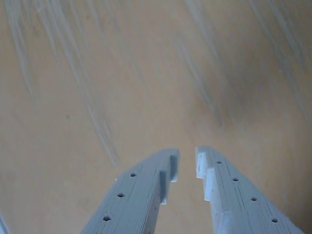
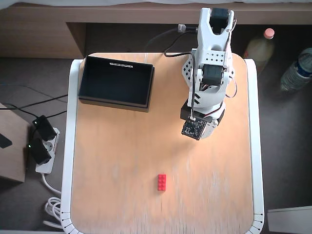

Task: Grasp a lego block and put it in the bin.

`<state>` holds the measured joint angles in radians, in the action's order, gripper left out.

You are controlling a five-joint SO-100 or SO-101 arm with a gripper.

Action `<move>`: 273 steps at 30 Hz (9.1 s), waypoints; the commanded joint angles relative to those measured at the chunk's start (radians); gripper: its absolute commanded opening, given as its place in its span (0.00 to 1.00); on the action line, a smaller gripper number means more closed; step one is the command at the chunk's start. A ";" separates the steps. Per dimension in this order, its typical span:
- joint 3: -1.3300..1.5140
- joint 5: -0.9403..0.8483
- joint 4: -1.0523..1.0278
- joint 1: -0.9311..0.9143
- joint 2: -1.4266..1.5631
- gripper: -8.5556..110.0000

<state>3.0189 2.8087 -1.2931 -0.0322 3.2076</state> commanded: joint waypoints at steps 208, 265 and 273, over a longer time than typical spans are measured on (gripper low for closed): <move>-1.488 0.517 0.000 -0.465 -1.466 0.08; -1.032 0.649 0.244 -1.416 -1.262 0.08; -1.028 0.650 0.242 -1.410 -1.295 0.08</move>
<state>2.0018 3.4622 -1.0784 -1.4251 1.9083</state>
